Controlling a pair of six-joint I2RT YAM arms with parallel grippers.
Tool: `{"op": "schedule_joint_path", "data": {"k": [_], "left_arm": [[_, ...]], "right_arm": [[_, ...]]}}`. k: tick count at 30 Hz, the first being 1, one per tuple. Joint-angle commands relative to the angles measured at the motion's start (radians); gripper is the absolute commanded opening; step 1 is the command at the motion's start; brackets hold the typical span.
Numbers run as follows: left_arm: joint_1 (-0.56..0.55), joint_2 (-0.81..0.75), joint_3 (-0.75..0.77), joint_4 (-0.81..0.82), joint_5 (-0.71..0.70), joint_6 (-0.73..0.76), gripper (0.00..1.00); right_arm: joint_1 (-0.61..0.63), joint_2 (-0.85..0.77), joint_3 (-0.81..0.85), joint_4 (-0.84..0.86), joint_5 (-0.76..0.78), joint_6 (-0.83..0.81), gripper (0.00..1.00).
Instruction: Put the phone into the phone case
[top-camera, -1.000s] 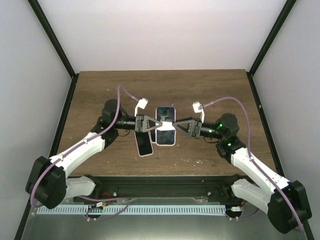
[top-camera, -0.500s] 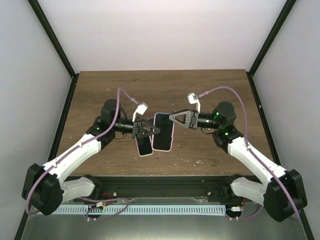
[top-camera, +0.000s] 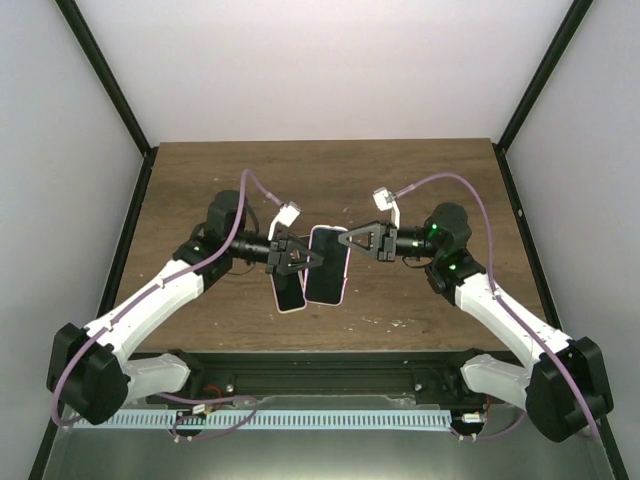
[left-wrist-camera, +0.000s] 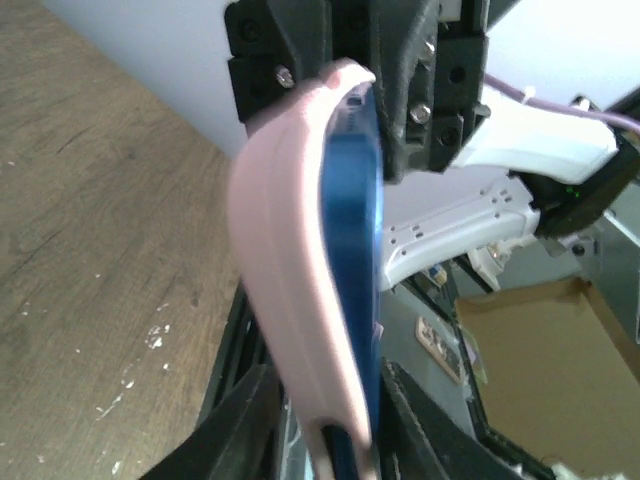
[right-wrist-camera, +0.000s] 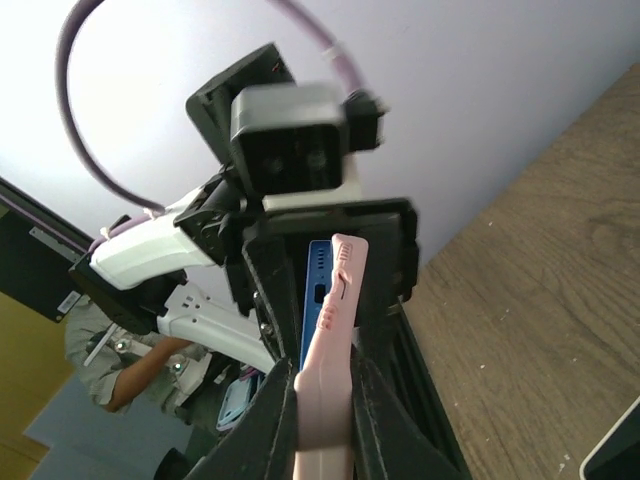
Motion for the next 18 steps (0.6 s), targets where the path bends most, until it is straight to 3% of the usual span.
{"op": "schedule_joint_path", "data": {"k": [1, 5, 8, 14, 16, 18], "left_arm": [[0.008, 0.062, 0.037, 0.074, -0.046, -0.060, 0.38], [0.007, 0.096, 0.018, 0.210, 0.012, -0.193, 0.41], [0.007, 0.097, 0.006, 0.281, 0.029, -0.231, 0.20], [0.006, 0.088, 0.023, 0.228, -0.005, -0.164, 0.12], [0.006, 0.088, 0.028, 0.216, -0.014, -0.149, 0.12], [0.002, 0.090, 0.036, 0.195, -0.031, -0.116, 0.12]], "right_arm": [[0.013, -0.023, -0.005, 0.050, -0.045, -0.005, 0.01], [0.013, -0.015, 0.027, 0.007, -0.044, -0.059, 0.01], [0.013, -0.020, 0.043, -0.027, -0.038, -0.073, 0.01], [0.013, -0.043, 0.043, -0.072, -0.030, -0.053, 0.33], [0.013, -0.041, 0.026, -0.065, -0.031, -0.041, 0.34], [0.013, -0.036, 0.013, -0.068, -0.026, -0.041, 0.27]]}}
